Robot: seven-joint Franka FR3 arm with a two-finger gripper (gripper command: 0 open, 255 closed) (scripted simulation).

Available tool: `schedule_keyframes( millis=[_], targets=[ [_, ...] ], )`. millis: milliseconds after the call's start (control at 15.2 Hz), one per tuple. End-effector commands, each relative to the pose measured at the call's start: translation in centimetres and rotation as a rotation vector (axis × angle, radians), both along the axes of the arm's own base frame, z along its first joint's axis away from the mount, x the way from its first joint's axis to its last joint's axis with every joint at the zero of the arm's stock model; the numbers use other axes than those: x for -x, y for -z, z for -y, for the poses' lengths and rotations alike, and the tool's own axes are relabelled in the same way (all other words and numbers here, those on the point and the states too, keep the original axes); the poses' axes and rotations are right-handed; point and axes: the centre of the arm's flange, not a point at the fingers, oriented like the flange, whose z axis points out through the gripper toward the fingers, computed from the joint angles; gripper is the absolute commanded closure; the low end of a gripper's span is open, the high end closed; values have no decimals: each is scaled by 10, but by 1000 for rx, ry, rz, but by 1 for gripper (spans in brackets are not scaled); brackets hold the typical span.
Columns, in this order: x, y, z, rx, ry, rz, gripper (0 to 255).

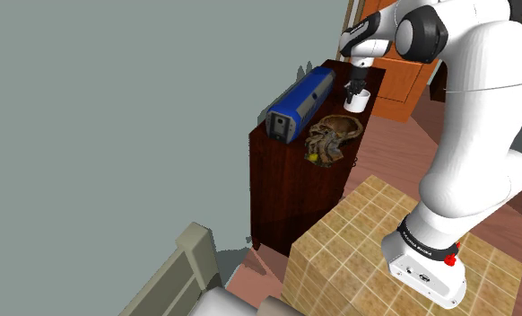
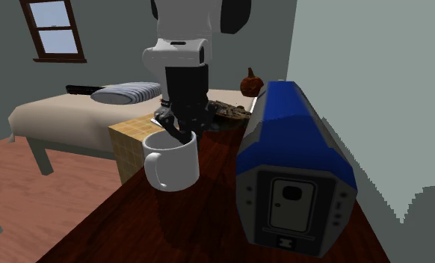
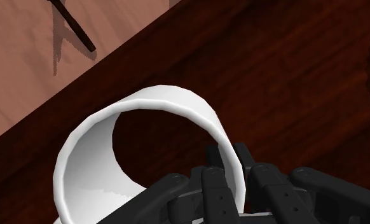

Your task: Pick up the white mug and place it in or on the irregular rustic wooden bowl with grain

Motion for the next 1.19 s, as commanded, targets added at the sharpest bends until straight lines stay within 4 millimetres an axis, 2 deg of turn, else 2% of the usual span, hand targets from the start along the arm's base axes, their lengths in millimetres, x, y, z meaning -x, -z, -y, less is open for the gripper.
schedule_keyframes(
  millis=[0, 1122],
  targets=[
    [0, -8, 0, 0, 0, 0, 255],
    [0, -98, 0, 0, 0, 0, 255]
  ],
)
